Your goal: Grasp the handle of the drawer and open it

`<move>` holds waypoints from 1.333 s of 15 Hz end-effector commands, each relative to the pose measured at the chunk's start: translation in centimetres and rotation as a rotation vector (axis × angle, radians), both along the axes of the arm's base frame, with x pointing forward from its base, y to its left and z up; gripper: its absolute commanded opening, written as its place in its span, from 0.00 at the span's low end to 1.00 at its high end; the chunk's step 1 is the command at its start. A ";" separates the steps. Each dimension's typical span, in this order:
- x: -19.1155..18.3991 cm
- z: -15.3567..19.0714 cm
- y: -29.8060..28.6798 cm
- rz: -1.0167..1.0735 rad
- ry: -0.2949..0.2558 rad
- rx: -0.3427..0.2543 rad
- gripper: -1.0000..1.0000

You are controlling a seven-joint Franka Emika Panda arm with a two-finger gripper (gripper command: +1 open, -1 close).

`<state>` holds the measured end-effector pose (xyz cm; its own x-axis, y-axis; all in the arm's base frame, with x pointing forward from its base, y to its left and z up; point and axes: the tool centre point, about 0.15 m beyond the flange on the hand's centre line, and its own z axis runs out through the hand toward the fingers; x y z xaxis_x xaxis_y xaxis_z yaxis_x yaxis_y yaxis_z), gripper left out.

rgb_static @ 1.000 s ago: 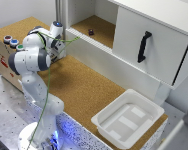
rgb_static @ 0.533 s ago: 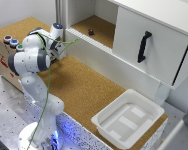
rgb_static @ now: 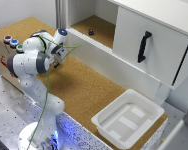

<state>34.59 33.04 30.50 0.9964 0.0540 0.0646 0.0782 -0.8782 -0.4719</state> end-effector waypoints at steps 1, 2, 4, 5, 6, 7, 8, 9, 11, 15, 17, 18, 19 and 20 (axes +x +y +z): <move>1.0 -1.7 -0.5 0.042 -0.037 0.057 0.00; 1.3 -1.6 -0.5 0.048 -0.040 0.049 0.00; 2.2 -1.6 -0.6 0.070 -0.046 0.025 0.00; 2.6 -1.7 -0.7 0.079 -0.046 0.017 0.00; 2.9 -1.7 -0.9 0.084 -0.047 0.016 0.00; 3.1 -1.8 -1.1 0.083 -0.047 0.020 0.00; 3.2 -1.8 -1.3 0.077 -0.044 0.024 0.00; 3.2 -1.9 -1.5 0.073 -0.045 0.028 0.00; 3.2 -1.9 -2.3 0.062 -0.045 0.038 0.00; 3.0 -2.0 -4.5 0.038 -0.044 0.039 0.00; 2.9 -2.1 -5.7 0.032 -0.042 0.039 0.00; 2.9 -2.2 -6.4 0.029 -0.040 0.039 0.00; 2.9 -2.2 -7.0 0.026 -0.040 0.036 0.00; 2.9 -2.1 -7.8 0.021 -0.040 0.033 0.00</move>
